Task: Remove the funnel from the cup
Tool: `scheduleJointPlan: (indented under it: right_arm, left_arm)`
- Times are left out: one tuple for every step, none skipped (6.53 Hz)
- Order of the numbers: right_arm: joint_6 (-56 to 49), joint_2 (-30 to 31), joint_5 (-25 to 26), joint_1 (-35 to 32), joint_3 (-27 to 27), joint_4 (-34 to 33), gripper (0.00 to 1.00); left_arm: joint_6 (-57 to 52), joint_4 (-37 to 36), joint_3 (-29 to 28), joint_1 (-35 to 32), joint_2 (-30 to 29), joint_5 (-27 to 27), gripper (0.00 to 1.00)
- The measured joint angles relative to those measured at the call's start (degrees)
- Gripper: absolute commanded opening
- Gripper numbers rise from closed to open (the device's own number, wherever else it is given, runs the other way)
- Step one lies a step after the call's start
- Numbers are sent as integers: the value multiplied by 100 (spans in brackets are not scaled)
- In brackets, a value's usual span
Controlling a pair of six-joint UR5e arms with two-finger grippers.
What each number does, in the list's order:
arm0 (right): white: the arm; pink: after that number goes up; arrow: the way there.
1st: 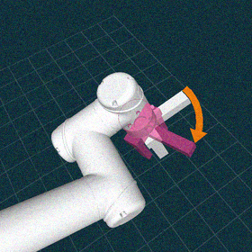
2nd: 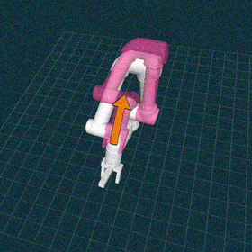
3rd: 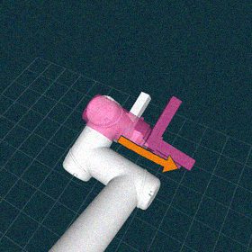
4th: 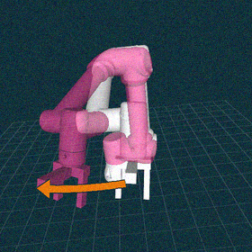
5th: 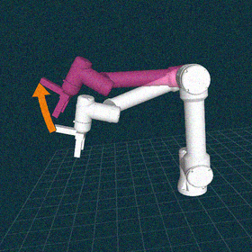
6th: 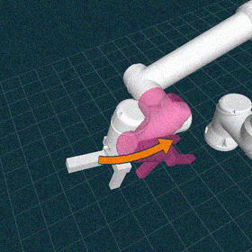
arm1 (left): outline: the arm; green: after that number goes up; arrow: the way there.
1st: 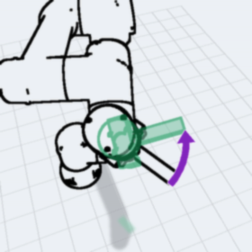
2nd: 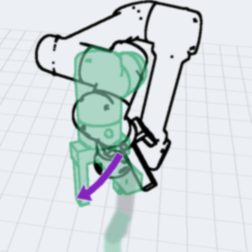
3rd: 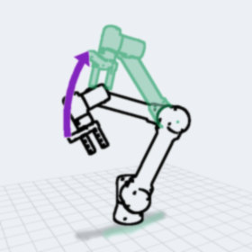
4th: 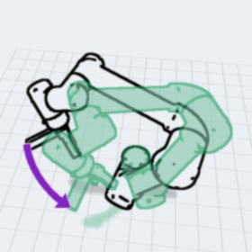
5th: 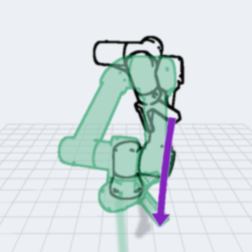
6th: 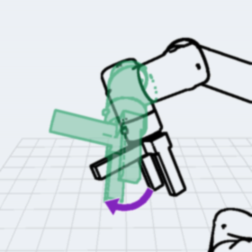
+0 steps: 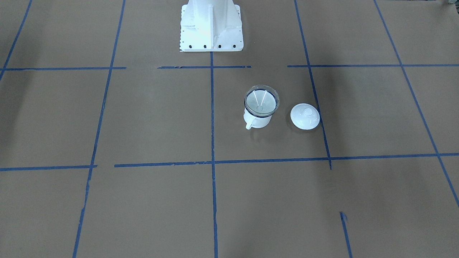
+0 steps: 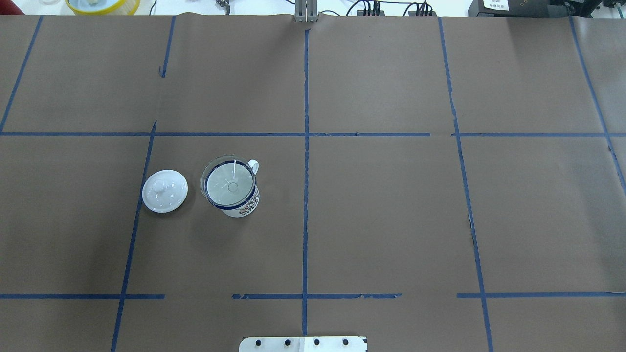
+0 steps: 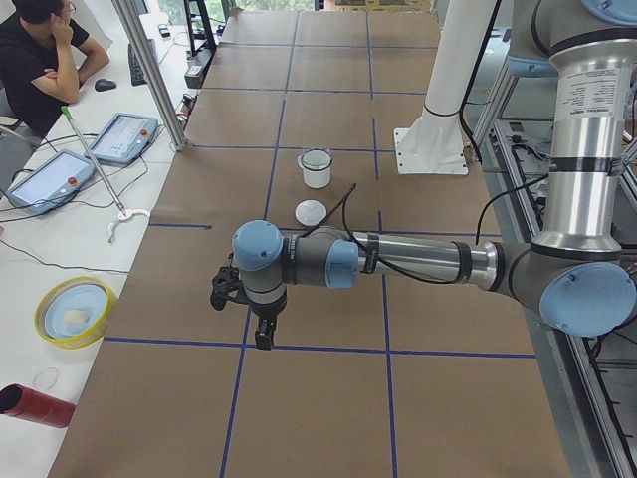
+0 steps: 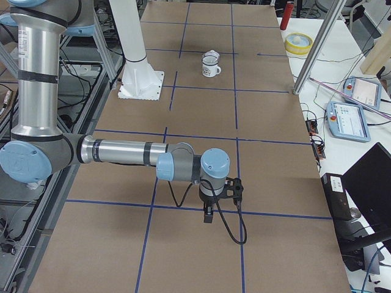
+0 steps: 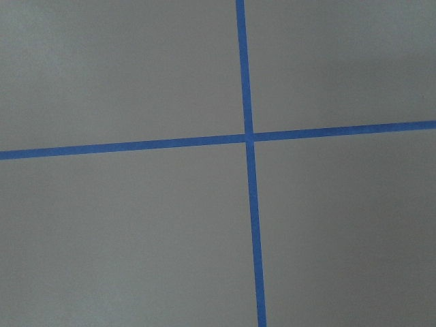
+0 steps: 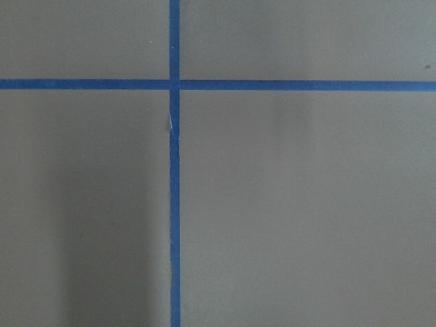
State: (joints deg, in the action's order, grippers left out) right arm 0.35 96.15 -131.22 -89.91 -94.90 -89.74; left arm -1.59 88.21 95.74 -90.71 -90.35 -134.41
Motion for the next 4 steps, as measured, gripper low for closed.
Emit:
scheduleJointPlan:
  right_arm:
    - [0, 0, 0, 0, -1, 0, 100]
    - [0, 0, 0, 0, -2, 0, 100]
    - [0, 0, 0, 0, -3, 0, 100]
    - [0, 0, 0, 0, -2, 0, 100]
  left_arm:
    - [281, -66, 162, 3, -90, 34, 100]
    - [590, -346, 526, 9, -211, 86, 100]
    - [834, -859, 1011, 41, -436, 112, 100]
    - [1187, -1281, 1420, 209, -727, 120, 100]
